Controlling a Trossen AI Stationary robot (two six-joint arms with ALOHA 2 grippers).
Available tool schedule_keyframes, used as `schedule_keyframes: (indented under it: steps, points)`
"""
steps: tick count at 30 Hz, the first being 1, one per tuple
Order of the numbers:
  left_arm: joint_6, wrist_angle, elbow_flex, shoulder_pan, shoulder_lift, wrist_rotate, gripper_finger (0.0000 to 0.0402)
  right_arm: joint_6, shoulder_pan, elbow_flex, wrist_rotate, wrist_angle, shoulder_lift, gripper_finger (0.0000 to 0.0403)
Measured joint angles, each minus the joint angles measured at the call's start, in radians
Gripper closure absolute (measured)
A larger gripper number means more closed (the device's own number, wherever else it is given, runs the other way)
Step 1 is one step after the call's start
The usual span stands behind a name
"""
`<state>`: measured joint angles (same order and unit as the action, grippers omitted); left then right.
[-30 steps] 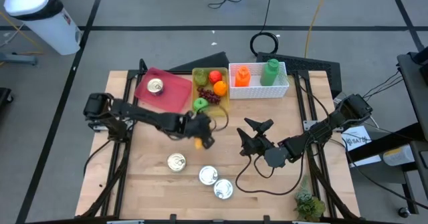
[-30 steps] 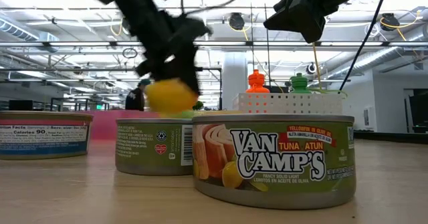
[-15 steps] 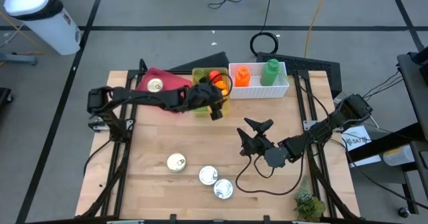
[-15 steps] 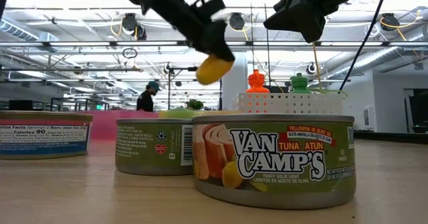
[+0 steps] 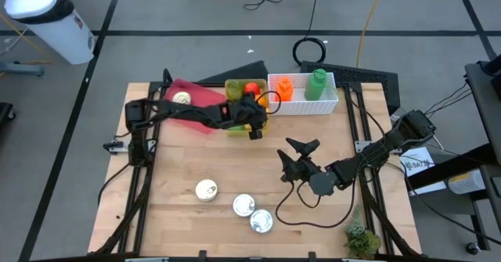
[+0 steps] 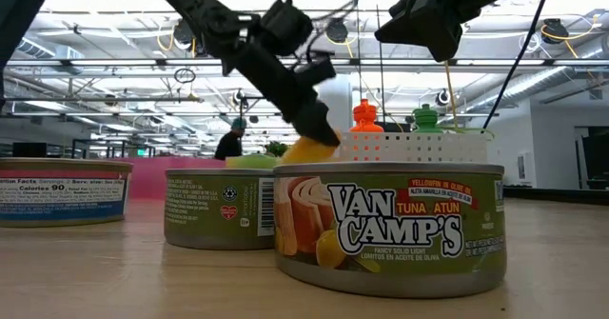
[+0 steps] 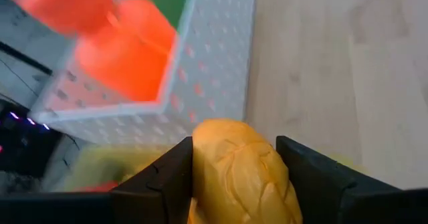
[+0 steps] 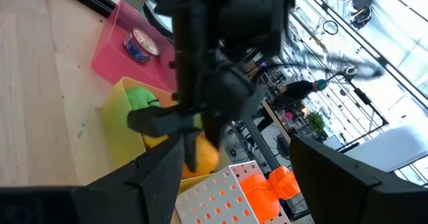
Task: Pick & Place Food Item
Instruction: Put the yellow mango into the yellow bin, then put the blue and pink tuna can into the red bin
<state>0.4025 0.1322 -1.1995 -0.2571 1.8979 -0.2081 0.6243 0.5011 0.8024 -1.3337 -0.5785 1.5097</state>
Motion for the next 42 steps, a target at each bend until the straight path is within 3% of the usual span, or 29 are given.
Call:
schedule_keyframes:
  steps: [6,15,18,25,30,35,39,42]
  points:
    - [-0.087,-0.006,0.000,-0.017,0.049,0.003,0.0185,0.000,0.000,0.000,0.000,0.005,0.000,0.0149]
    - [-0.202,-0.034,0.000,-0.020,0.059,-0.001,0.0191,0.000,0.000,0.000,0.000,0.006,0.000,0.0149]
    - [-0.229,-0.023,0.000,-0.020,0.059,-0.009,0.0166,0.000,0.000,0.000,0.000,0.007,0.000,0.0149]
    - [-0.306,-0.033,0.000,-0.002,0.056,-0.158,0.0071,0.000,0.000,0.000,0.000,0.006,0.000,0.0149]
    - [-0.308,-0.032,0.000,0.023,0.032,-0.104,0.0023,-0.007,0.000,0.000,0.001,0.006,0.000,0.0149]
    - [-0.327,-0.045,0.000,0.055,-0.017,-0.052,0.0004,-0.010,0.000,0.000,0.001,0.007,0.000,0.0149]
    - [-0.308,-0.160,0.000,0.082,-0.100,-0.052,0.0005,-0.010,0.004,0.000,-0.001,0.007,0.000,0.0149]
    - [-0.366,-0.284,0.000,0.095,-0.191,0.003,0.0006,-0.011,0.016,0.000,0.000,0.006,0.000,0.0149]
